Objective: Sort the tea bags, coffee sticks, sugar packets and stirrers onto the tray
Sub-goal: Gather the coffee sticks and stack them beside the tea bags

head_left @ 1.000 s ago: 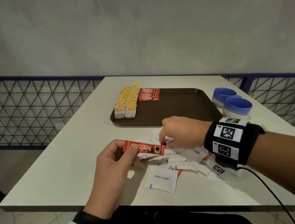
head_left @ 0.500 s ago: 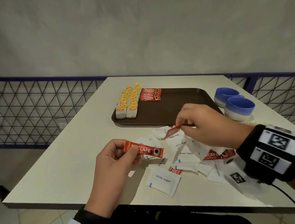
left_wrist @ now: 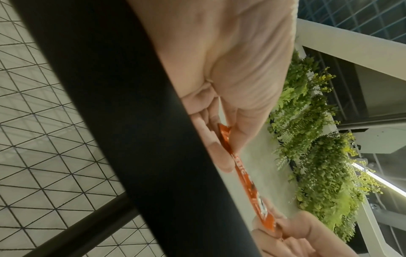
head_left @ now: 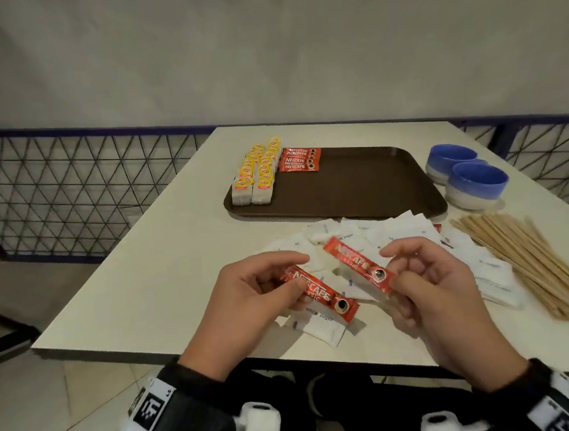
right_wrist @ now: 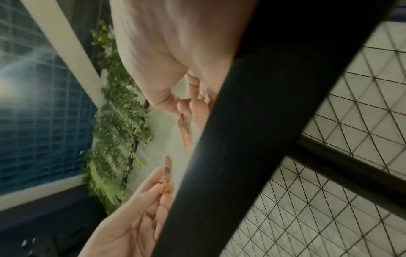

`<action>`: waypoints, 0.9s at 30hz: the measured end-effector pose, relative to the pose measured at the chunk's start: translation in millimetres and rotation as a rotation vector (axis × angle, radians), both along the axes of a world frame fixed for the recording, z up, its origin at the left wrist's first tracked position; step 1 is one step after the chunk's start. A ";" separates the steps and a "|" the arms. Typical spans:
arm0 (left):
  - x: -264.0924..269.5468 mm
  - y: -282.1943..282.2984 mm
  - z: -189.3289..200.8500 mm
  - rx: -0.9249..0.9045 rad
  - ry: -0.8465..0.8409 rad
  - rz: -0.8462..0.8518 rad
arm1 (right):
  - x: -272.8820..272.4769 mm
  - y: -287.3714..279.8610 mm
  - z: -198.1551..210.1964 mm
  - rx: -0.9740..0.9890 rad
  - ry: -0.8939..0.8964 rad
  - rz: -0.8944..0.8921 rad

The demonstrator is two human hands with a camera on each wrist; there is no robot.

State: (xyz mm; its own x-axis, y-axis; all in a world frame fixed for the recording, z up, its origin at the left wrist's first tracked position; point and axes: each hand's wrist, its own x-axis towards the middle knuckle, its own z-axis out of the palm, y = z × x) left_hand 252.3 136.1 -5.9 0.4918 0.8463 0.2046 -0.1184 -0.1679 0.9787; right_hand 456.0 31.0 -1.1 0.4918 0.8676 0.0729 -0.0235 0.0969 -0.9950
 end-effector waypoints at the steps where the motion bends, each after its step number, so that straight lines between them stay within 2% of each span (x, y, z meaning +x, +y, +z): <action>1: 0.2 -0.5 0.8 -0.003 0.017 -0.015 | 0.2 0.0 0.0 -0.002 0.015 -0.007; 4: -0.1 -1.1 2.1 -0.044 0.036 -0.052 | -1.2 -1.6 -1.9 -0.012 -0.015 0.033; 7: -0.5 -0.5 3.7 -0.088 0.023 -0.046 | -4.1 -5.6 -4.0 -0.002 -0.120 0.120; 12: 0.4 0.1 5.2 -0.125 0.000 -0.056 | -3.4 -8.3 -5.1 0.090 -0.236 0.221; 20: -3.9 3.4 6.8 -0.187 0.004 -0.180 | -3.8 -7.2 -5.8 0.081 -0.302 0.304; 24: -5.1 5.7 2.1 -0.166 0.019 -0.187 | -3.1 -6.4 -10.4 0.064 -0.365 0.317; 27: -4.4 5.9 -0.1 -0.173 -0.007 -0.169 | -6.9 -7.4 -10.3 0.090 -0.340 0.268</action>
State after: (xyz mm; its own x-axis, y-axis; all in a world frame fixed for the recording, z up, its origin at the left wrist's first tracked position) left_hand 247.9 141.9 -6.0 0.6286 0.7748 0.0677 -0.1374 0.0249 0.9902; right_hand 449.1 23.5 -11.4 0.1855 0.9439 0.2732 0.2678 0.2190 -0.9383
